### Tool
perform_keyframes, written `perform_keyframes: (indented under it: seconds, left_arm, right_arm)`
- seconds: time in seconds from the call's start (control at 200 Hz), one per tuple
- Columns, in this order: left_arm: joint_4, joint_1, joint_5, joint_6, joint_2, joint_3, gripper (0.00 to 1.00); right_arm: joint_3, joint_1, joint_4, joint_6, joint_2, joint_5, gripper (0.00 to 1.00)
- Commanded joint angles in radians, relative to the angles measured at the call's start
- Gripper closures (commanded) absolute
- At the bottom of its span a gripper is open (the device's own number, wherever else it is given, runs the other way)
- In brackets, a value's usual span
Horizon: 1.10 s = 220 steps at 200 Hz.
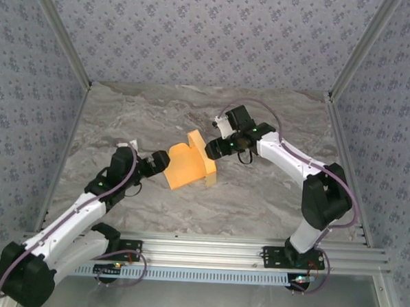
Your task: Fold the paper box
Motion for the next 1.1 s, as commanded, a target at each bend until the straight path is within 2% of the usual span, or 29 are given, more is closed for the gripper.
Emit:
perform_keyframes:
  seconds: [0.0,0.09,0.205,0.375,0.475,0.6,0.715,0.879,1.094]
  left_arm:
    - [-0.118,0.014,0.080,0.221,0.062,0.145,0.01]
    - [-0.149,0.015,0.203,0.333,0.242,0.293,0.01]
    - [-0.198,0.015,0.291,0.409,0.475,0.490,0.01]
    - [-0.190,0.015,0.324,0.517,0.725,0.682,0.03]
    - [-0.223,0.018,0.310,0.573,0.832,0.771,0.04]
    - [-0.274,0.024,0.316,0.597,0.909,0.844,0.05]
    - [-0.262,0.024,0.333,0.602,0.938,0.848,0.05]
    - [-0.248,0.024,0.356,0.619,0.974,0.855,0.05]
    - [-0.238,0.024,0.372,0.634,1.019,0.866,0.05]
  right_arm:
    - [0.068,0.007,-0.077,0.024,0.028,0.041,0.26]
    - [0.057,0.003,-0.072,0.057,0.001,0.038,0.26]
    - [0.019,0.000,-0.085,0.069,-0.064,0.071,0.26]
    - [-0.132,0.021,-0.063,0.023,-0.188,0.041,0.26]
    - [-0.318,0.044,0.084,-0.043,-0.292,0.037,0.25]
    - [-0.502,0.076,0.276,-0.055,-0.392,0.044,0.22]
    - [-0.605,0.158,0.438,-0.086,-0.423,0.150,0.20]
    - [-0.712,0.205,0.668,-0.114,-0.383,0.245,0.21]
    - [-0.748,0.211,0.834,-0.073,-0.324,0.339,0.24]
